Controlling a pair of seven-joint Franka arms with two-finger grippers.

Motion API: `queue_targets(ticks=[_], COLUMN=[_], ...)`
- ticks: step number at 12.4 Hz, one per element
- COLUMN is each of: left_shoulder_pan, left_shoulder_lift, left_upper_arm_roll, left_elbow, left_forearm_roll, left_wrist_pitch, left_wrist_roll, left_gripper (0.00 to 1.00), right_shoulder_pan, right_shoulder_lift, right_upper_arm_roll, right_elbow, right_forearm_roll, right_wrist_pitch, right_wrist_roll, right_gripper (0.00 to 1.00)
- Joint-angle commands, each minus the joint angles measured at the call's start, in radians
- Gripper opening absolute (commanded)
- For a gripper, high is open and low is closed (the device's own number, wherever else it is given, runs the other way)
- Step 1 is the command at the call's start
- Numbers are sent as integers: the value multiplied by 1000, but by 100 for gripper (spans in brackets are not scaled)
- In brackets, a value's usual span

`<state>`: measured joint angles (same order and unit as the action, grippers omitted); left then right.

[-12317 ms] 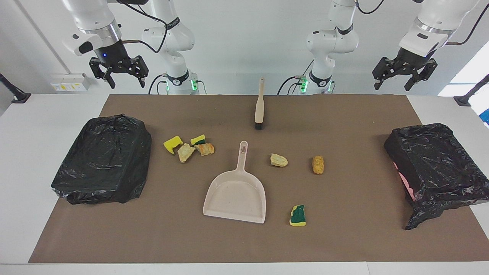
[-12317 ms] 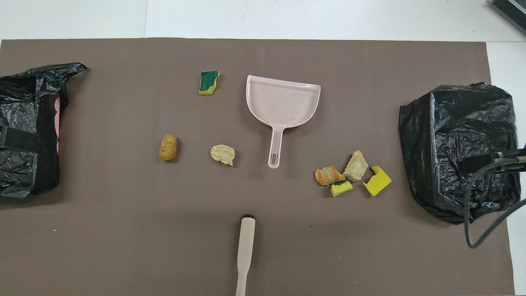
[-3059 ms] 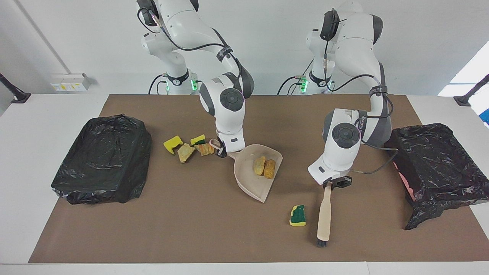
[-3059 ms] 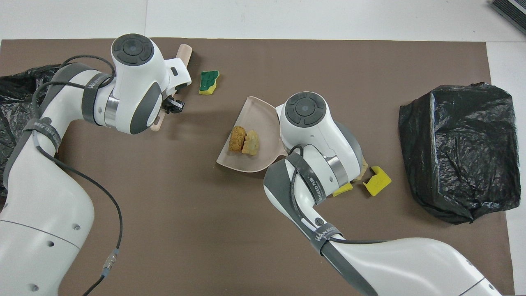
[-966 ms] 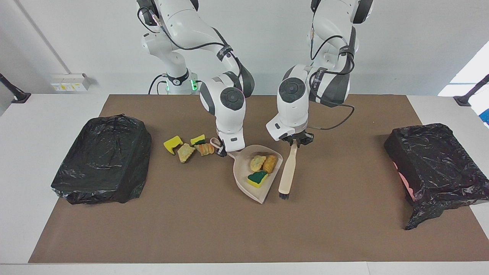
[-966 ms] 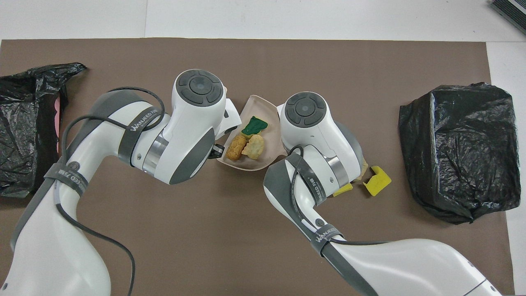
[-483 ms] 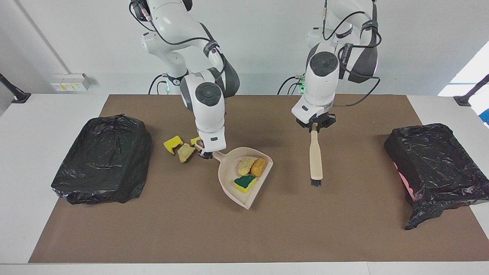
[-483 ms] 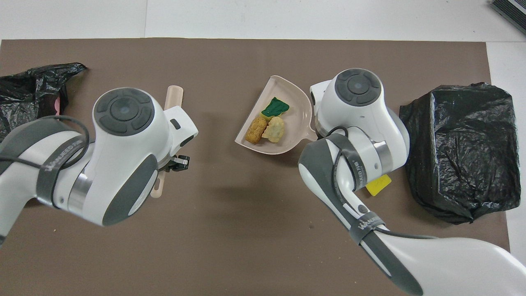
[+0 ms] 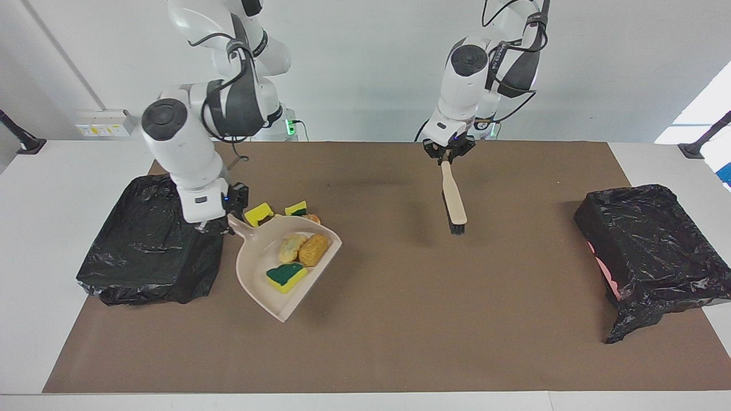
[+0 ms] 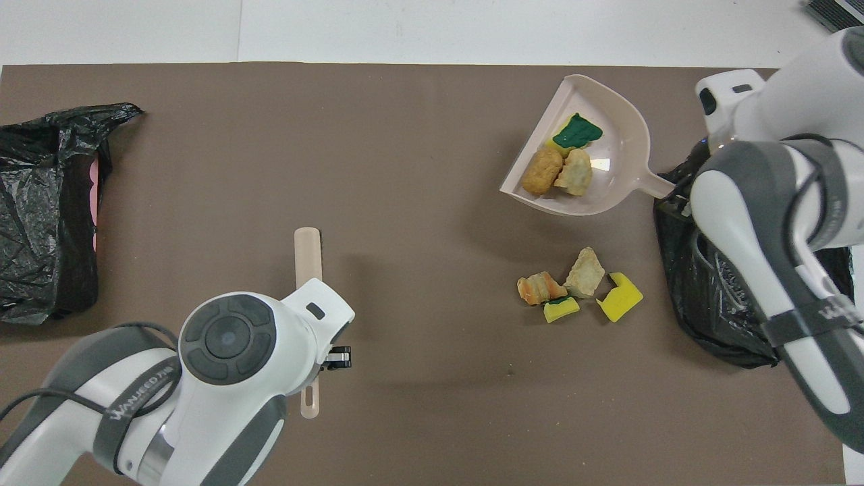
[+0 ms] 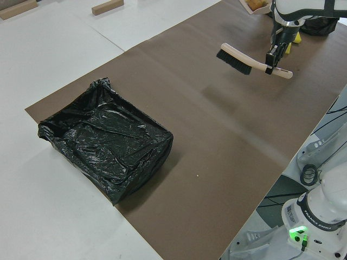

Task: Sweep and dump trash in bin
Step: 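Carry the dustpan with the right gripper over the nearer trash bag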

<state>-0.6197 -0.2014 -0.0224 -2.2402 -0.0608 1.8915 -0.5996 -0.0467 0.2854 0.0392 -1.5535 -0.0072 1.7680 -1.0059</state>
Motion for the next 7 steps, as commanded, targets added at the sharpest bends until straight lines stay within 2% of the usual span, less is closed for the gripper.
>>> queue_targets(ticks=[1,3,4,7], left_shoulder_pan=[-157,-314,-387,-509], left_shoulder_lift=[-61,-87,-95,-95], left_upper_arm_roll=[12,12,12,12], left_elbow=[-128,-221,-243,-301], left_forearm_roll=[-49,-50,-50,-51], left_wrist_pitch=[93,216,225,279], left_wrist_roll=[-122,-273,-319,-414], left_gripper=[0,0,0,0], right_shoulder_pan=[-143,-255,-313,-415], right_shoulder_lift=[4,6,6,20], right_upper_arm_roll=[10,8,8,5], right_elbow=[16,23,36,84], right_forearm_roll=[-2,-75,-103,-172], right_wrist_pitch=[-9,4,5,56], right_wrist_roll=[-203,-374,-451,-684], right_gripper=[0,0,0,0])
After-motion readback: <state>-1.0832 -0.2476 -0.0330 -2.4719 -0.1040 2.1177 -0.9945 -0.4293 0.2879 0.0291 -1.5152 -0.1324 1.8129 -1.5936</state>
